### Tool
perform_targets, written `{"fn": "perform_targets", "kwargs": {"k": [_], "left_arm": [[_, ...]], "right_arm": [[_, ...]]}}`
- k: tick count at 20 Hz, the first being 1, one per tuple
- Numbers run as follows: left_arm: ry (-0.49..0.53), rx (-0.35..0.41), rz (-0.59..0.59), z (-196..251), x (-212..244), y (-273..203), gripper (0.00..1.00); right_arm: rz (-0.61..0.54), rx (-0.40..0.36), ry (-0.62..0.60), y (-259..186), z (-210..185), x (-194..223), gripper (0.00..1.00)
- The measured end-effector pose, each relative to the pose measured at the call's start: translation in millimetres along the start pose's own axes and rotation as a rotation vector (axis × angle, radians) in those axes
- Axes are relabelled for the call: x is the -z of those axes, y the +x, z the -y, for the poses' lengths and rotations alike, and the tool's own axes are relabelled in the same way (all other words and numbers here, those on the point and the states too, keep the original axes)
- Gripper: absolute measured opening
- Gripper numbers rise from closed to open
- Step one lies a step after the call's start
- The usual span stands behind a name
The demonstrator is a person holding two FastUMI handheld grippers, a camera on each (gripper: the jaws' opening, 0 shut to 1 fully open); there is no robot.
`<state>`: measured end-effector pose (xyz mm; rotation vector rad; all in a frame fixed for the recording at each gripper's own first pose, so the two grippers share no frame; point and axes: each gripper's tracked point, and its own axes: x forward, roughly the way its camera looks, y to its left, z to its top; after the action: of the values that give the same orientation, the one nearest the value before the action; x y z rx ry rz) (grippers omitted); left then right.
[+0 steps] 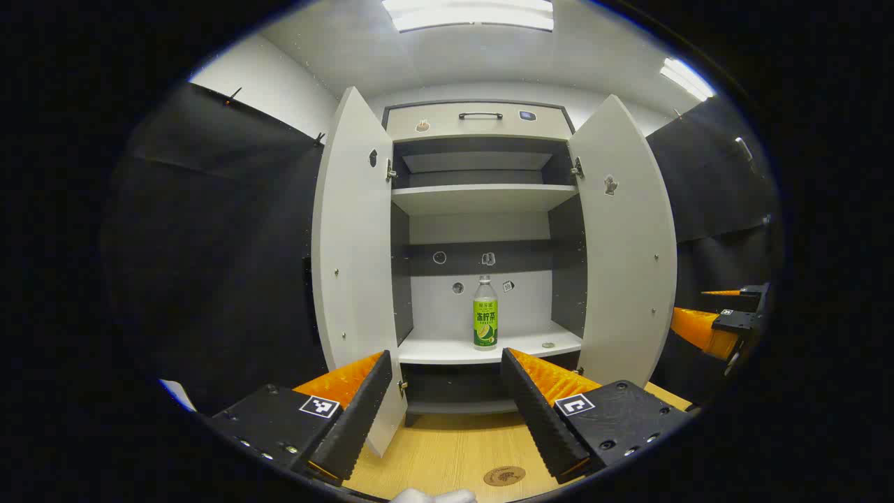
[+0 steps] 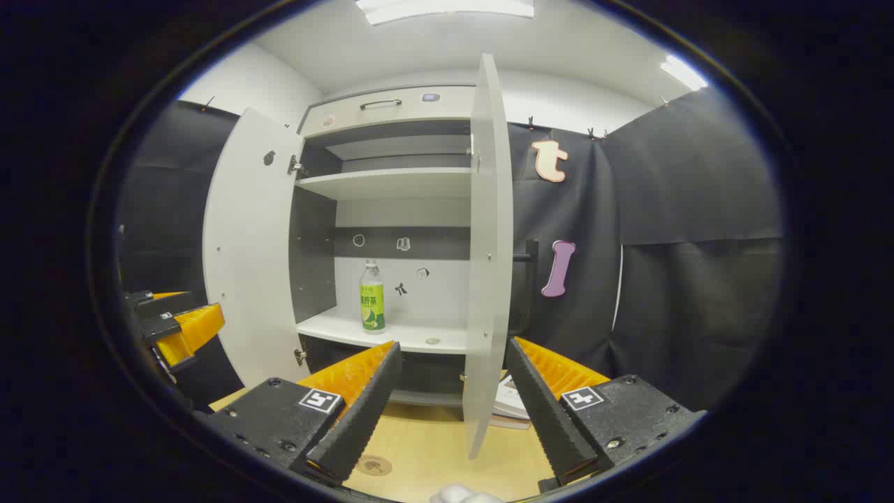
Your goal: Grasp the bottle in the cabinet with the left hand and place it on the coaster, then close the right door with the right hand and the left door with the left hand.
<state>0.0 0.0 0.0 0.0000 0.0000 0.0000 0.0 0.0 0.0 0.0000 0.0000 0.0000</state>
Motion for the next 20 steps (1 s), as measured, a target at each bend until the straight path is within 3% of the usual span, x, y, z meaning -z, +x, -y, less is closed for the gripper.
{"fn": "perform_targets", "kwargs": {"k": [6, 14, 15, 18, 20], "left_arm": [[0.013, 0.008, -0.002, -2, 0, 0, 0.96], [0.009, 0.008, -0.007, -7, 2, 1, 0.96], [0.010, 0.008, -0.008, -8, 2, 3, 0.96], [0.006, 0.012, -0.009, -7, 3, 7, 0.96], [0.005, 0.020, -0.001, -5, 1, 14, 0.96]], "right_arm": [[0.001, 0.002, 0.000, -2, -8, 0, 1.00], [0.002, 0.009, -0.005, -4, -12, 0, 0.96], [0.002, 0.008, -0.004, -3, -13, -1, 1.00], [0.001, 0.005, -0.007, -3, -15, -1, 0.96], [-0.004, 0.001, -0.011, -2, -17, -1, 1.00]]}}
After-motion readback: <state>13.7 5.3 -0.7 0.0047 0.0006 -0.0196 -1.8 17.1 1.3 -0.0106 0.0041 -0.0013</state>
